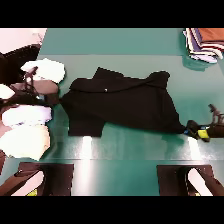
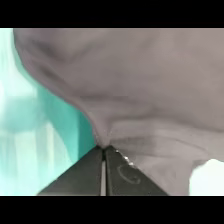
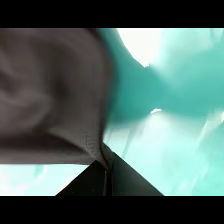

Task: Fold the shirts.

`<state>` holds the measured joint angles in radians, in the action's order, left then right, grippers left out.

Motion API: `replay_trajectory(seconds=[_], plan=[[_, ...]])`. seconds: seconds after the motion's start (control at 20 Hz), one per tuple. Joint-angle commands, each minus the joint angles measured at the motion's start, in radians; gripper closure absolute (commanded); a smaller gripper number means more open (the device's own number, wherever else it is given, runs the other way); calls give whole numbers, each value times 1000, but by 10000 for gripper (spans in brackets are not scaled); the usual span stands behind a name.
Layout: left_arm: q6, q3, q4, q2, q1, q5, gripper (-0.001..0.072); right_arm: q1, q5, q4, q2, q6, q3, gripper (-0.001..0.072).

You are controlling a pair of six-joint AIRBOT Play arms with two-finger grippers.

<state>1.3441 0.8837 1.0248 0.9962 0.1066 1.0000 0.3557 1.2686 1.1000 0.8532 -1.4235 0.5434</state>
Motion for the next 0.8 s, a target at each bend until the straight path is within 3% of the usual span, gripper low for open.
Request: replay_trajectory(seconds=[0.0,0.2,0.45,0.75], plan=[[2,172,0,-121,1,10,684,1,33,-49,-133,2,201,698],[2,574,0,-204,1,17,684,1,16,-112,-195,2,631,698],[2,1064,0,-210,1,2,684,1,23,-101,-132,3,1166,698],[2,1239,0,-208,1,-54,684,1,143,-65,45,-17,1629,698]])
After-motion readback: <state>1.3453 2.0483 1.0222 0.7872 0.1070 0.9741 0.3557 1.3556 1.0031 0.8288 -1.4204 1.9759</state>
